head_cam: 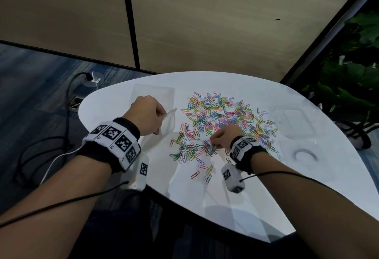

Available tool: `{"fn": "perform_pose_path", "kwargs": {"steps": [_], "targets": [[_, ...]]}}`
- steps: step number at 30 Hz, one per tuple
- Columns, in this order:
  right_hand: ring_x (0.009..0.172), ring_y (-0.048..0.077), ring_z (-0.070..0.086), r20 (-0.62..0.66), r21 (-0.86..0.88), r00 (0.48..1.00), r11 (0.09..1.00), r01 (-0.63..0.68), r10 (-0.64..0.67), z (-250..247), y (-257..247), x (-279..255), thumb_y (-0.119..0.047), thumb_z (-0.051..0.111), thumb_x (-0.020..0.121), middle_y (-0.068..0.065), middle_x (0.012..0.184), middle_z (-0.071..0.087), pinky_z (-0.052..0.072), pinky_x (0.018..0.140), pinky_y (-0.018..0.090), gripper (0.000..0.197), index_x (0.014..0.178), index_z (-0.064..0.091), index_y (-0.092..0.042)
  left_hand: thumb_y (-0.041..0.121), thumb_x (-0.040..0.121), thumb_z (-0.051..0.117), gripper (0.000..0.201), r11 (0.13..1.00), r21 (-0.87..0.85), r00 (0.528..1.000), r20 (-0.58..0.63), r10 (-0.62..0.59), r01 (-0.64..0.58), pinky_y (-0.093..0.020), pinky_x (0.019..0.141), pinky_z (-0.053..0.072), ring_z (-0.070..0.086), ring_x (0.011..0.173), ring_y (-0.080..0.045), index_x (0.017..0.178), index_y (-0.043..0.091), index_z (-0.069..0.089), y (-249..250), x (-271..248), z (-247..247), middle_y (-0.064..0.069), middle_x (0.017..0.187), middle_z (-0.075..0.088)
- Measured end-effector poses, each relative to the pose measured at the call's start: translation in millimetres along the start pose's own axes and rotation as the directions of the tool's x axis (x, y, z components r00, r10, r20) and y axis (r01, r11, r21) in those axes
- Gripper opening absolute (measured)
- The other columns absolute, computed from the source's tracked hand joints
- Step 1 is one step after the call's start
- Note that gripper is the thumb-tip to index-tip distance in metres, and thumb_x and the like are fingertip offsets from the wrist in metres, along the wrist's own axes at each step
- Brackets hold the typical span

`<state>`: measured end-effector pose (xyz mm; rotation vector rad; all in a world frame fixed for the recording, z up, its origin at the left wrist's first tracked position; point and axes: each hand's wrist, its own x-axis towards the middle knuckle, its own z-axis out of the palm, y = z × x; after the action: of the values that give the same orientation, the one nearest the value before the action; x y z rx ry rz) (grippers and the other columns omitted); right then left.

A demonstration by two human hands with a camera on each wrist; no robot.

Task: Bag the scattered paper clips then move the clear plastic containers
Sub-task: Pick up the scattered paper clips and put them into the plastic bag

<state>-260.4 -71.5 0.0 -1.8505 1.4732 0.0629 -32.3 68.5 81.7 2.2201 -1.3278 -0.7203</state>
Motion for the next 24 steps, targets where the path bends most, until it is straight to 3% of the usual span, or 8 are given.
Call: {"fn": "perform_pose_path", "kwargs": {"steps": [3, 6, 7, 9, 12, 16, 20, 24], "targets": [[0.080, 0.023, 0.073, 0.053, 0.384, 0.996, 0.920, -0.082, 0.067, -18.4, -15.5, -8.3, -0.004, 0.077, 0.079, 0.016, 0.090, 0.075, 0.061, 0.080, 0.033, 0.018, 0.096, 0.075, 0.002, 0.002, 0.093, 0.057, 0.021, 1.000, -0.008, 1.000, 0.014, -0.001, 0.001, -0.035, 0.076, 0.064, 0.076, 0.059, -0.020, 0.092, 0.009, 0.077, 4.0, 1.5, 3.3, -0.014, 0.081, 0.077], [0.085, 0.028, 0.073, 0.116, 0.764, 0.993, 0.641, -0.078, -0.017, -31.0, -46.0, -27.0, 0.004, 0.074, 0.079, 0.025, 0.095, 0.073, 0.060, 0.081, 0.032, 0.020, 0.098, 0.072, 0.009, 0.003, 0.094, 0.057, 0.021, 1.000, -0.007, 1.000, 0.030, -0.002, 0.002, -0.034, 0.076, 0.064, 0.076, 0.058, -0.019, 0.096, 0.007, 0.077, 7.5, 3.0, 7.9, -0.013, 0.076, 0.077], [0.084, 0.026, 0.073, 0.131, 0.817, 0.990, 0.571, -0.076, -0.055, -32.6, -56.1, -31.9, 0.004, 0.073, 0.080, 0.023, 0.094, 0.074, 0.061, 0.078, 0.029, 0.020, 0.099, 0.071, 0.008, 0.003, 0.094, 0.057, 0.020, 1.000, -0.009, 0.999, 0.033, -0.004, 0.004, -0.034, 0.076, 0.064, 0.075, 0.058, -0.019, 0.097, 0.007, 0.076, 8.8, 3.0, 9.4, -0.013, 0.074, 0.077], [0.081, 0.023, 0.074, 0.156, 0.852, 0.980, 0.519, -0.071, -0.121, -31.1, -73.9, -41.3, 0.005, 0.071, 0.081, 0.020, 0.091, 0.074, 0.061, 0.071, 0.024, 0.019, 0.100, 0.070, 0.007, 0.004, 0.094, 0.058, 0.018, 1.000, -0.027, 0.999, 0.034, -0.007, 0.008, -0.034, 0.077, 0.064, 0.075, 0.059, -0.020, 0.101, 0.006, 0.074, 11.3, 2.7, 11.9, -0.014, 0.074, 0.077], [0.082, 0.027, 0.074, 0.145, 0.812, 0.974, 0.584, -0.018, -0.172, -16.3, -90.1, -45.7, 0.007, 0.073, 0.079, 0.021, 0.093, 0.074, 0.061, 0.075, 0.027, 0.014, 0.093, 0.072, 0.008, 0.006, 0.095, 0.059, 0.018, 0.999, -0.053, 1.000, 0.029, 0.009, -0.007, -0.035, 0.078, 0.063, 0.076, 0.061, -0.022, 0.105, 0.006, 0.074, 14.7, 1.8, 15.3, -0.014, 0.074, 0.076], [0.080, 0.029, 0.074, 0.013, 0.529, 0.987, 0.839, 0.128, -0.159, 11.1, -99.0, -41.1, 0.001, 0.075, 0.077, 0.016, 0.087, 0.075, 0.061, 0.081, 0.040, 0.007, 0.084, 0.077, 0.000, 0.003, 0.095, 0.056, 0.021, 0.996, -0.071, 0.999, -0.001, 0.050, -0.050, -0.031, 0.075, 0.063, 0.075, 0.058, -0.018, 0.104, 0.005, 0.075, 16.2, 0.4, 19.9, -0.014, 0.074, 0.077], [0.079, 0.019, 0.073, -0.097, 0.237, 0.975, 0.947, 0.219, -0.201, 23.0, -109.8, -39.1, -0.004, 0.074, 0.076, 0.007, 0.085, 0.076, 0.060, 0.077, 0.033, 0.015, 0.089, 0.078, -0.010, -0.001, 0.092, 0.054, 0.024, 0.994, -0.096, 0.998, -0.030, 0.052, -0.055, -0.034, 0.077, 0.063, 0.076, 0.061, -0.021, 0.100, 0.003, 0.076, 17.1, -0.4, 20.9, -0.015, 0.075, 0.077], [0.056, 0.013, 0.062, -0.123, 0.135, 0.957, 0.950, 0.280, -0.264, 26.8, -118.4, -43.1, 0.000, 0.070, 0.077, 0.007, 0.071, 0.071, 0.053, 0.054, 0.020, 0.012, 0.084, 0.078, -0.005, -0.001, 0.091, 0.053, 0.025, 0.994, -0.096, 0.997, -0.047, 0.054, -0.058, -0.033, 0.076, 0.063, 0.076, 0.061, -0.020, 0.095, 0.004, 0.077, 14.4, -0.1, 17.2, -0.014, 0.075, 0.077]]}}
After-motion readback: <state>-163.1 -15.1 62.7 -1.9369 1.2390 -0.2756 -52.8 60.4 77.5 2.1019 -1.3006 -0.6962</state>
